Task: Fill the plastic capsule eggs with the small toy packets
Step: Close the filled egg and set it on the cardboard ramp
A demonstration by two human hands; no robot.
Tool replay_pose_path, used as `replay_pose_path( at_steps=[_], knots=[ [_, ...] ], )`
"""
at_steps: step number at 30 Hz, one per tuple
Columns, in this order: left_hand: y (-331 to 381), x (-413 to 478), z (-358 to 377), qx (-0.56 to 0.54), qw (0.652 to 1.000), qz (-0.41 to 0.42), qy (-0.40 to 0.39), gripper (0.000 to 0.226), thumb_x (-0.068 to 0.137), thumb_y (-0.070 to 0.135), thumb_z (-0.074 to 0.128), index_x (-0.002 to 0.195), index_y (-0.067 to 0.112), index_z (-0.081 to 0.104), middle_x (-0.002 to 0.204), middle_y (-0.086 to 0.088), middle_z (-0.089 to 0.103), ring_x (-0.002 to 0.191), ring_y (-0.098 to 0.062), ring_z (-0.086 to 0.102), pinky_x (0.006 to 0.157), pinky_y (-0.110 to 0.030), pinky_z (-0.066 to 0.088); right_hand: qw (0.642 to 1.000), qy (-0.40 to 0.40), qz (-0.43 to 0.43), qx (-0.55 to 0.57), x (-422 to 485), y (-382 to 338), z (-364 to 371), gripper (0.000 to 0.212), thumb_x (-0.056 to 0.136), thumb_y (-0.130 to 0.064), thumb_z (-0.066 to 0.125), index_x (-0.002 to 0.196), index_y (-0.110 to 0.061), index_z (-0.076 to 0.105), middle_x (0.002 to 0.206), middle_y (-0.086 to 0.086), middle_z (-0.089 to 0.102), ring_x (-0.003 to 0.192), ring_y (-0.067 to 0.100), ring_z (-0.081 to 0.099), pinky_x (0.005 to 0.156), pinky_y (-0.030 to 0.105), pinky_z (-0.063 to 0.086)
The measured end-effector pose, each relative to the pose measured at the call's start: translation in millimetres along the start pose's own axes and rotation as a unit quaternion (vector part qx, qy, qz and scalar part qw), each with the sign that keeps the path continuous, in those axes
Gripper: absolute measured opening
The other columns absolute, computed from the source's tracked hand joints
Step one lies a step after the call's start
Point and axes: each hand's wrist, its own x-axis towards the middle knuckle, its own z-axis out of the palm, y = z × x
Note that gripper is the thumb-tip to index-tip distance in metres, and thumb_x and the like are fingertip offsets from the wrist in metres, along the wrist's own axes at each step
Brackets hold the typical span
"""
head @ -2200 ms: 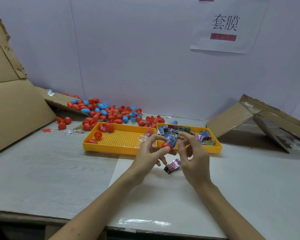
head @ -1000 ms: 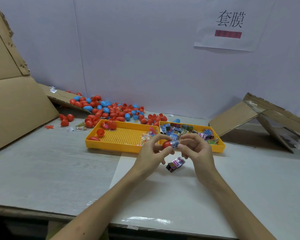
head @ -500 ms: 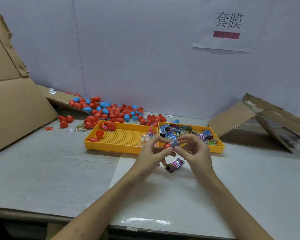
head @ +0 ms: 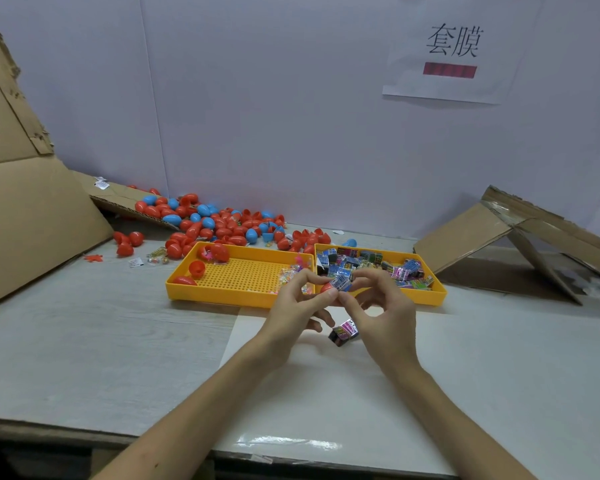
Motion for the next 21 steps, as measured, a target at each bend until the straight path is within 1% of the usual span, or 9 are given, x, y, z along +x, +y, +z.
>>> replay_pose_path(
  at_steps=[1, 3, 5, 8, 10, 12, 15, 17, 21],
  knots=[
    [0, 0, 0, -0.01, 1.0, -0.004, -0.002, 0.019, 0.094, 0.023, 0.07, 0.105, 0.016, 0.057, 0.084, -0.001, 0.076, 0.066, -0.019, 0.067, 0.057, -0.026, 0.051, 1.0, 0.01, -0.008, -0.005, -1, 0, 1, 0.032, 0.08, -0.027, 0.08, 0.106, -0.015, 0.064, 0.087, -0.007, 0.068, 0.072, 0.012, 0.067, 0.063, 0.024, 0.055],
    [0, 0, 0, -0.036, 0.999, -0.01, -0.01, 0.021, 0.093, 0.023, 0.07, 0.106, 0.014, 0.056, 0.086, -0.003, 0.076, 0.066, -0.02, 0.067, 0.058, -0.026, 0.051, 0.999, 0.022, -0.033, -0.023, -2, 1, 3, 0.03, 0.08, -0.021, 0.082, 0.103, -0.018, 0.061, 0.087, -0.013, 0.067, 0.073, 0.009, 0.067, 0.064, 0.022, 0.054],
    [0, 0, -1, -0.059, 0.998, -0.016, -0.017, 0.024, 0.092, 0.023, 0.071, 0.108, 0.014, 0.055, 0.088, -0.005, 0.075, 0.066, -0.021, 0.066, 0.059, -0.027, 0.051, 0.996, 0.025, -0.07, -0.055, -3, 4, 4, 0.024, 0.082, -0.017, 0.082, 0.098, -0.017, 0.064, 0.086, -0.018, 0.064, 0.074, 0.004, 0.066, 0.065, 0.02, 0.052],
    [0, -1, 0, -0.088, 0.996, -0.024, -0.023, 0.034, 0.083, 0.031, 0.075, 0.107, 0.017, 0.056, 0.089, -0.007, 0.073, 0.068, -0.021, 0.066, 0.061, -0.028, 0.05, 0.989, 0.037, -0.12, -0.079, -5, 7, 6, 0.012, 0.087, -0.02, 0.075, 0.097, -0.014, 0.072, 0.087, -0.009, 0.068, 0.08, 0.001, 0.064, 0.072, 0.013, 0.05],
    [1, -1, 0, -0.106, 0.994, -0.027, -0.029, 0.038, 0.078, 0.033, 0.076, 0.106, 0.017, 0.057, 0.086, -0.006, 0.072, 0.069, -0.02, 0.066, 0.063, -0.028, 0.05, 0.986, 0.038, -0.138, -0.09, -6, 10, 8, 0.014, 0.088, -0.02, 0.074, 0.099, -0.011, 0.075, 0.093, -0.004, 0.07, 0.087, 0.004, 0.065, 0.077, 0.017, 0.054],
    [0, -1, -1, -0.124, 0.991, -0.03, -0.034, 0.036, 0.08, 0.031, 0.076, 0.106, 0.017, 0.056, 0.084, -0.007, 0.07, 0.071, -0.02, 0.065, 0.065, -0.029, 0.05, 0.982, 0.039, -0.146, -0.109, -7, 13, 9, 0.016, 0.086, -0.015, 0.078, 0.101, -0.01, 0.077, 0.098, -0.002, 0.071, 0.091, 0.01, 0.067, 0.081, 0.024, 0.056],
    [-2, 0, -1, -0.133, 0.99, -0.037, -0.04, 0.033, 0.083, 0.03, 0.075, 0.106, 0.017, 0.055, 0.079, -0.006, 0.068, 0.071, -0.018, 0.064, 0.068, -0.03, 0.049, 0.978, 0.048, -0.155, -0.13, -9, 14, 11, 0.02, 0.084, -0.017, 0.079, 0.103, -0.012, 0.077, 0.102, -0.002, 0.07, 0.096, 0.014, 0.067, 0.086, 0.025, 0.054],
    [-3, 0, 0, -0.135, 0.989, -0.041, -0.045, 0.032, 0.083, 0.031, 0.075, 0.106, 0.019, 0.055, 0.076, -0.006, 0.066, 0.071, -0.017, 0.063, 0.07, -0.031, 0.049, 0.977, 0.055, -0.157, -0.136, -9, 14, 11, 0.021, 0.082, -0.02, 0.078, 0.102, -0.013, 0.077, 0.101, -0.002, 0.07, 0.097, 0.013, 0.065, 0.085, 0.029, 0.054],
    [-4, 0, 1, -0.145, 0.987, -0.045, -0.049, 0.032, 0.082, 0.031, 0.076, 0.105, 0.021, 0.056, 0.079, -0.008, 0.064, 0.071, -0.016, 0.061, 0.074, -0.033, 0.049, 0.973, 0.063, -0.162, -0.151, -10, 12, 11, 0.023, 0.083, -0.028, 0.077, 0.103, -0.017, 0.075, 0.103, -0.007, 0.068, 0.097, 0.013, 0.065, 0.081, 0.038, 0.055]
  ],
)
